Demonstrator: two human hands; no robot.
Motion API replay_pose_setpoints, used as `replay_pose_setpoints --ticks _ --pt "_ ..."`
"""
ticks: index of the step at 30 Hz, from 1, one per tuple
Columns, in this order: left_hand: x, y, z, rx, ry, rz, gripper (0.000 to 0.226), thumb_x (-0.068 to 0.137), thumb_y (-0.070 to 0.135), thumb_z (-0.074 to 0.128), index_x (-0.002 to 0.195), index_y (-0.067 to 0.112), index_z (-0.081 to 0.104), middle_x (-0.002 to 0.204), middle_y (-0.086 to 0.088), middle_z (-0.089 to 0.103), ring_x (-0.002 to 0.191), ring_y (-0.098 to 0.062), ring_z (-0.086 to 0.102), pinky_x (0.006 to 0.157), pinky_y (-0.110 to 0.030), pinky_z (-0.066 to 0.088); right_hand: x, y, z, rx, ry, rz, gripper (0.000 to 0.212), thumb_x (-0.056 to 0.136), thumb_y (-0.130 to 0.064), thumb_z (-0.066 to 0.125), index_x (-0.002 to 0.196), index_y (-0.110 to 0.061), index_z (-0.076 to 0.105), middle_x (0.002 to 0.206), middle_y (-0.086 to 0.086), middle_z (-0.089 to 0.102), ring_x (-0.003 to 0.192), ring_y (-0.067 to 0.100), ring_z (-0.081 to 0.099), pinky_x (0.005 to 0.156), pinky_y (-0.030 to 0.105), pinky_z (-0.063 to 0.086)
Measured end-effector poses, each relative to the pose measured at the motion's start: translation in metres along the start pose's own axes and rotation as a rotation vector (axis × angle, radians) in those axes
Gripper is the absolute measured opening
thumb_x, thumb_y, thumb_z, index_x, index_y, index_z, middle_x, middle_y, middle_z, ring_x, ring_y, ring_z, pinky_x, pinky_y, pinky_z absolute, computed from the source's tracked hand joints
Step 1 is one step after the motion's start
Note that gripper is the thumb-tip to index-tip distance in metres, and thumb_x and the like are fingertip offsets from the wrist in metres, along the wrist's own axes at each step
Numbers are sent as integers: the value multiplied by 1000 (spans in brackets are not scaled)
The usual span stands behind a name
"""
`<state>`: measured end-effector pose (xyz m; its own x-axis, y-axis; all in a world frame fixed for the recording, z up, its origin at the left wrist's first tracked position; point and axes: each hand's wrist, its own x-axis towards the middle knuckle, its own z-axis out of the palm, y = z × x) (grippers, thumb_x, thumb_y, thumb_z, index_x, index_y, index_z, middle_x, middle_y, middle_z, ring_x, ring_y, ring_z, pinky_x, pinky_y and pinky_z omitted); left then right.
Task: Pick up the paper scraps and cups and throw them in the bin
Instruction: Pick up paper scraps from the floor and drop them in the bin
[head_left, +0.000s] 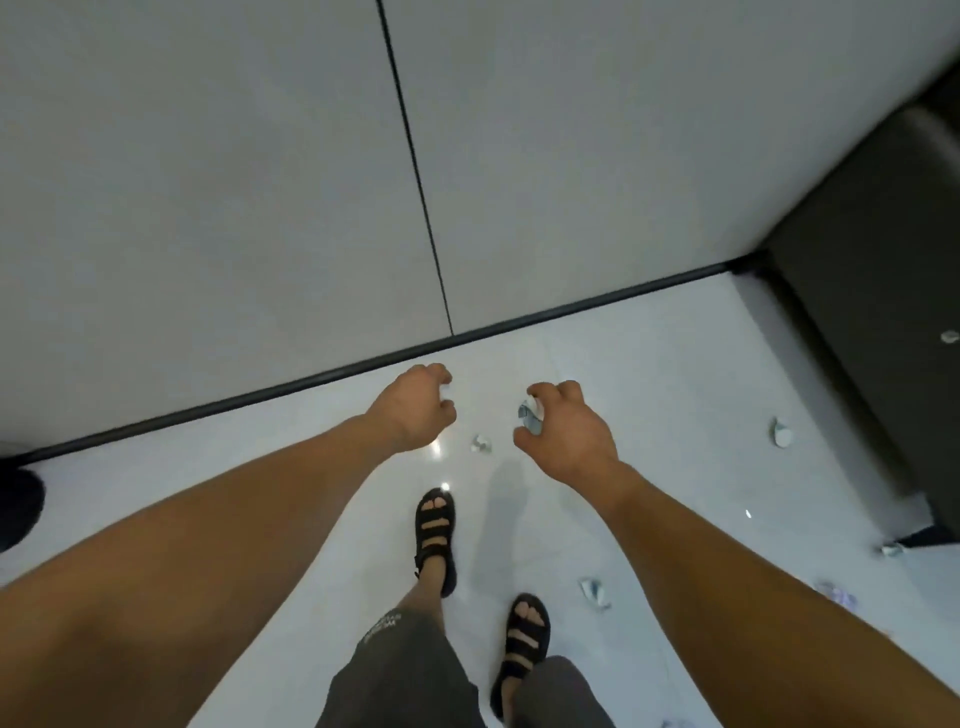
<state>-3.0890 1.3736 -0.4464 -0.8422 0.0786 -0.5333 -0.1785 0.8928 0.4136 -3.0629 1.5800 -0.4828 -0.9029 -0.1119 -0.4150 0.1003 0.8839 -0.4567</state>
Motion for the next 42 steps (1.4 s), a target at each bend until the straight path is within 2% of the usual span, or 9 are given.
replay_pose_setpoints --ticks 6,13,22,28,34,42 --pt "-129 -27 -37 -111 122 -129 47 92 24 52 137 14 44 135 -8 49 94 -18 53 76 -25 40 -67 -85 -33 -172 -77 -201 54 88 -40 58 137 -24 42 132 3 39 95 25 59 75 30 46" --pt "-245 -109 -71 -247 300 -293 47 92 24 53 137 15 44 137 -8 48 111 -24 54 84 -28 45 -118 -209 -23 -389 -83 -436 50 86 -39 57 132 -22 44 126 4 41 93 26 59 72 33 47" --pt "-404 -293 -104 -384 521 -450 47 92 24 53 137 15 44 139 -6 48 119 -24 52 93 -29 43 -196 -414 89 -521 -131 -688 52 85 -41 58 131 -24 43 125 3 41 92 27 59 75 33 47" --pt "-517 -423 -98 -476 613 -655 49 92 23 54 139 14 42 141 -8 45 120 -25 51 95 -30 44 -257 -543 188 -552 -213 -883 52 85 -41 56 133 -25 43 124 1 41 90 25 60 79 36 51" --pt "-558 -511 -106 -544 659 -752 50 91 23 54 139 14 43 140 -9 46 120 -25 51 94 -29 43 -282 -637 252 -602 -275 -1008 53 85 -41 56 134 -26 41 128 0 39 95 26 59 79 35 50" --pt "-554 -608 -158 -560 698 -838 50 94 25 53 141 15 41 140 -9 45 121 -24 51 97 -28 43 -240 -763 318 -609 -335 -1121 53 86 -41 58 133 -24 43 129 3 41 101 27 59 83 36 50"
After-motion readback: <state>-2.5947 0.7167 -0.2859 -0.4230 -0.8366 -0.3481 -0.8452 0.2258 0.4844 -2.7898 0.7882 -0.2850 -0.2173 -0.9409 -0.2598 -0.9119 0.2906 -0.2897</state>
